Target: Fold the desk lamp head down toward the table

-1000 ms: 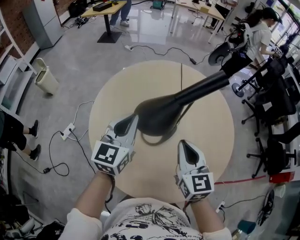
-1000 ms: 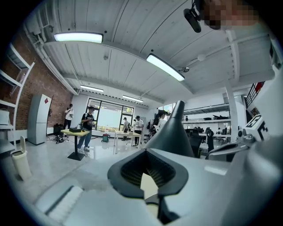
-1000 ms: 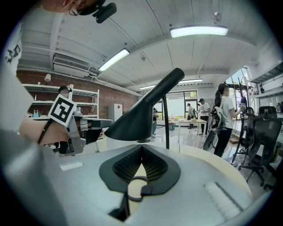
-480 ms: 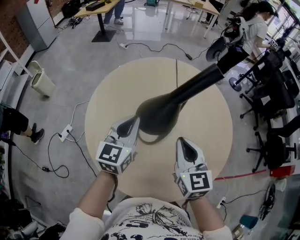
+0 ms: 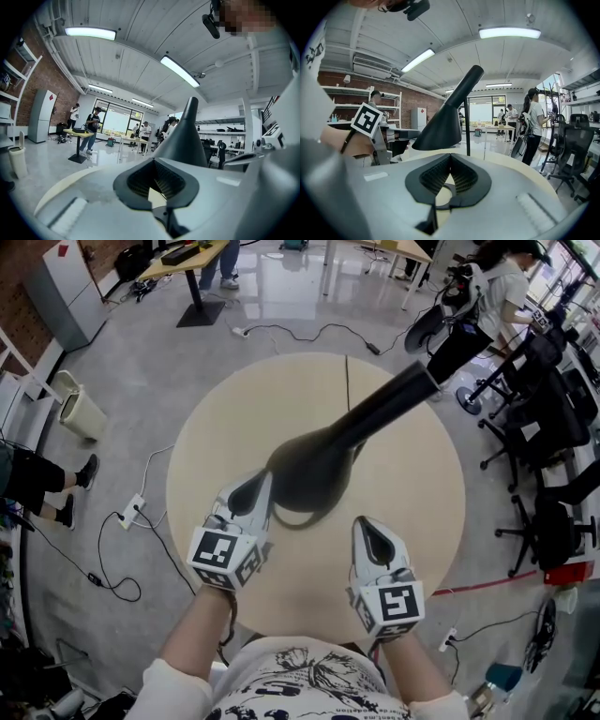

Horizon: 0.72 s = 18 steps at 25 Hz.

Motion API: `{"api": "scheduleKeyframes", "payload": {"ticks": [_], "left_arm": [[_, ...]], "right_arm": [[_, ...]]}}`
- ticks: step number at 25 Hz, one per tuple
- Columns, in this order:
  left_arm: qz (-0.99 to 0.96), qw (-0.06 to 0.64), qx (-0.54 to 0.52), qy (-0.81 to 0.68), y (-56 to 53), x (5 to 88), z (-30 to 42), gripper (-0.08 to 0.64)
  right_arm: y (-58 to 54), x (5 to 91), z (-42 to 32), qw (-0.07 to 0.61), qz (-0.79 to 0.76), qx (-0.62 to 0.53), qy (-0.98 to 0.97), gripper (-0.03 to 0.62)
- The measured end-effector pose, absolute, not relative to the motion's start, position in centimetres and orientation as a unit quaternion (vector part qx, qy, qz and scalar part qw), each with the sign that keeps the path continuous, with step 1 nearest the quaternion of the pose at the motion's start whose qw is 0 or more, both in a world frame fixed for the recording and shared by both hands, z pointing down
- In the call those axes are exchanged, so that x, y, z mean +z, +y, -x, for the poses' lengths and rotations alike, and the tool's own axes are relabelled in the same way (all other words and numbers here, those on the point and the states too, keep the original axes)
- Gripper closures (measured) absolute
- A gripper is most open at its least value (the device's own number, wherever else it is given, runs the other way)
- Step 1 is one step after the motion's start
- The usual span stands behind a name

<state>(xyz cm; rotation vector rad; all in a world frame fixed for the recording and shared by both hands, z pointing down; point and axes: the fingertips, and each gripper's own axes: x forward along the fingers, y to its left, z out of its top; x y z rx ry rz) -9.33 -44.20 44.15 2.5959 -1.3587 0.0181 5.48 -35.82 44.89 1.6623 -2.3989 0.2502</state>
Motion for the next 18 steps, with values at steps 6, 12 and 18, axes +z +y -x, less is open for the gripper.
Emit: {"api": "scheduleKeyframes", "payload": {"ticks": [6, 12, 18], "left_arm": [[-0.883, 0.088, 0.021, -0.46, -43.8, 43.5, 9.2, 0.561], [-0.888, 0.06, -0.016, -0.455, -40.6, 39.0, 8.9, 0.563], [-0.889, 0.081, -0.018, -0.45, -36.5, 39.6, 8.4, 0.563]], "right_arm": [[-36.0, 44.4, -5.8, 0.101, -0.563, 0.082, -0.816, 0.583], [-36.0, 43.0, -5.4, 0.086, -0.557, 0.067, -0.823, 0.583], [-35.3, 42.3, -4.5, 0.073, -0.549, 0.057, -0.83, 0.583]]}}
